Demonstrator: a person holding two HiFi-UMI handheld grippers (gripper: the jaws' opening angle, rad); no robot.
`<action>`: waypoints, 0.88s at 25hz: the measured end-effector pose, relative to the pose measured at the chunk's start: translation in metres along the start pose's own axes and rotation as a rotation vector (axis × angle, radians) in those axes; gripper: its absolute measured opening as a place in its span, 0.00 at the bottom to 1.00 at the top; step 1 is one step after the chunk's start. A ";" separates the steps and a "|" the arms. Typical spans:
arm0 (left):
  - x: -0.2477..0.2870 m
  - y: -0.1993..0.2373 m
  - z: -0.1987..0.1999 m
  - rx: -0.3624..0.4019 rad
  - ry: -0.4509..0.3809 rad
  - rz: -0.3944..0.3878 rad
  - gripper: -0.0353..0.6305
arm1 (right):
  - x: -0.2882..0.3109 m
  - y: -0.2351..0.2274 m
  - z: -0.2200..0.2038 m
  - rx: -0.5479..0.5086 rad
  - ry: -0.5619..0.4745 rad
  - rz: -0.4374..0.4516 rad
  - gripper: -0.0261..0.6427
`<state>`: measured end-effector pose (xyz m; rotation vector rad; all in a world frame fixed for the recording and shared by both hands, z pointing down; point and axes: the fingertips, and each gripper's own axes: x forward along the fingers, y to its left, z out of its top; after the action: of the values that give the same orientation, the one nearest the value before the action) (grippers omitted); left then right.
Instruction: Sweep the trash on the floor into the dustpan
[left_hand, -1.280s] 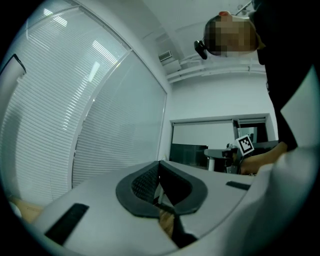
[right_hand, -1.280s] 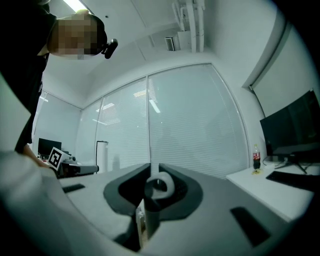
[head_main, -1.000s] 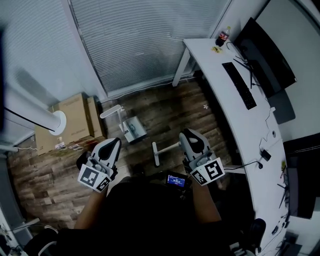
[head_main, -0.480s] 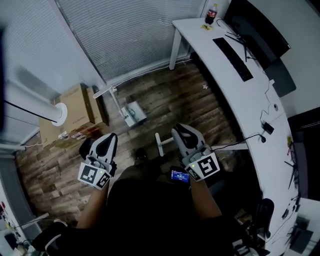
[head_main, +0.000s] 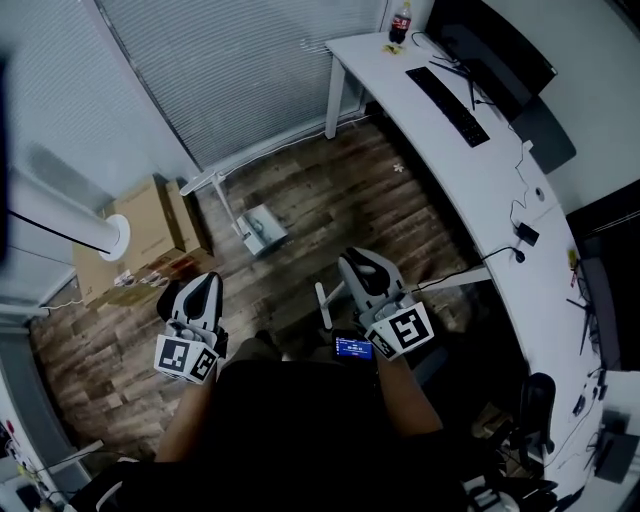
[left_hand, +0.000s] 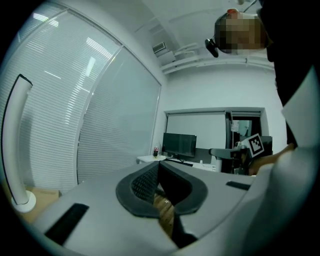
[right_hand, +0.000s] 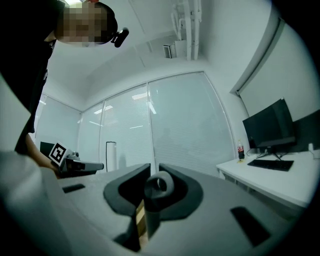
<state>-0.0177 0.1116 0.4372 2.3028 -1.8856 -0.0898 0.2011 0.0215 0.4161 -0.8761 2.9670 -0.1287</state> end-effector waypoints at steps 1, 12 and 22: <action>-0.001 0.004 0.001 -0.003 -0.006 -0.009 0.05 | 0.001 0.003 0.000 0.001 0.003 -0.010 0.12; -0.037 0.076 -0.001 -0.057 0.007 -0.106 0.05 | 0.031 0.040 0.000 -0.010 0.009 -0.172 0.12; -0.051 0.114 -0.011 -0.077 0.023 -0.204 0.04 | 0.052 0.084 -0.013 -0.038 -0.004 -0.208 0.12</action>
<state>-0.1369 0.1403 0.4637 2.4256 -1.6020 -0.1569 0.1114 0.0649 0.4198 -1.1866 2.8759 -0.0780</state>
